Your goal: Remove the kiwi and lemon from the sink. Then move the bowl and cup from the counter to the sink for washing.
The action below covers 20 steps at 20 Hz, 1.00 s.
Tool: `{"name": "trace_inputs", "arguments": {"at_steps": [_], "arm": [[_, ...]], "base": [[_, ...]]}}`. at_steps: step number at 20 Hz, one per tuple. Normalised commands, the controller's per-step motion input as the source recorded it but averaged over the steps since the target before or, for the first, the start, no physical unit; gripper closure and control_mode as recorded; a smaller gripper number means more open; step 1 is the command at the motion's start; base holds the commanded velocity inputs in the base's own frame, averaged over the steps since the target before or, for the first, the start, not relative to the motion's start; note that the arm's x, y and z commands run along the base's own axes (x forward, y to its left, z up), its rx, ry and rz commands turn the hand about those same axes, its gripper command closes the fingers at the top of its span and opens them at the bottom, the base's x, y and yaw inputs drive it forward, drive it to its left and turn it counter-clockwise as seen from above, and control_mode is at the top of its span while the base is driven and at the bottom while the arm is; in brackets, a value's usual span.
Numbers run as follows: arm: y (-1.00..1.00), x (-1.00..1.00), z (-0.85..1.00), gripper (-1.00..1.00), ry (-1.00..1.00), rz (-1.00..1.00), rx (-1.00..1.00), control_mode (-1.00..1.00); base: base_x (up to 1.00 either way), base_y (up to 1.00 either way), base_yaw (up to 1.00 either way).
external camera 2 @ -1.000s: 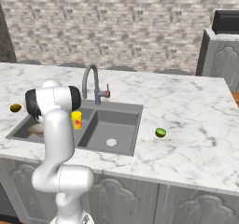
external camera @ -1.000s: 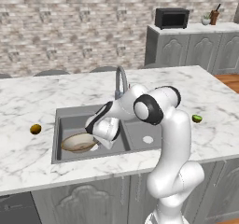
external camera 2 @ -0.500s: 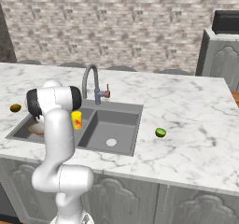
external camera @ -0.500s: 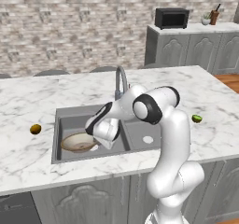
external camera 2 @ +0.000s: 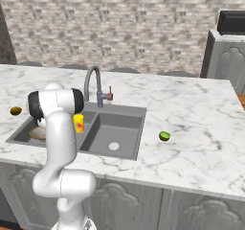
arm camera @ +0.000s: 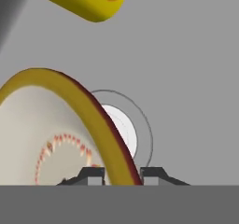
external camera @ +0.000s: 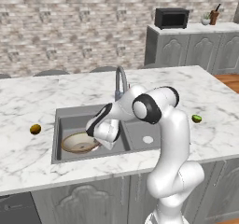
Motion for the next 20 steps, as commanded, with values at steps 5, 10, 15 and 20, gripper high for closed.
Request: {"name": "trace_inputs", "arguments": {"at_steps": [5, 10, 15, 20], "arm": [[0.04, 0.00, -0.11, 1.00, 0.00, 0.00, 0.00, -1.00], [0.04, 0.01, -0.13, 1.00, 0.00, 0.00, 0.00, -1.00], [0.05, 0.01, -0.15, 1.00, 0.00, 0.00, 0.00, -1.00], [0.05, 0.01, -0.16, 1.00, 0.00, 0.00, 0.00, -1.00]], "base": [[0.00, 0.00, 0.00], [0.00, 0.00, 0.00], [0.00, 0.00, 0.00], [0.00, 0.00, 0.00]]}}
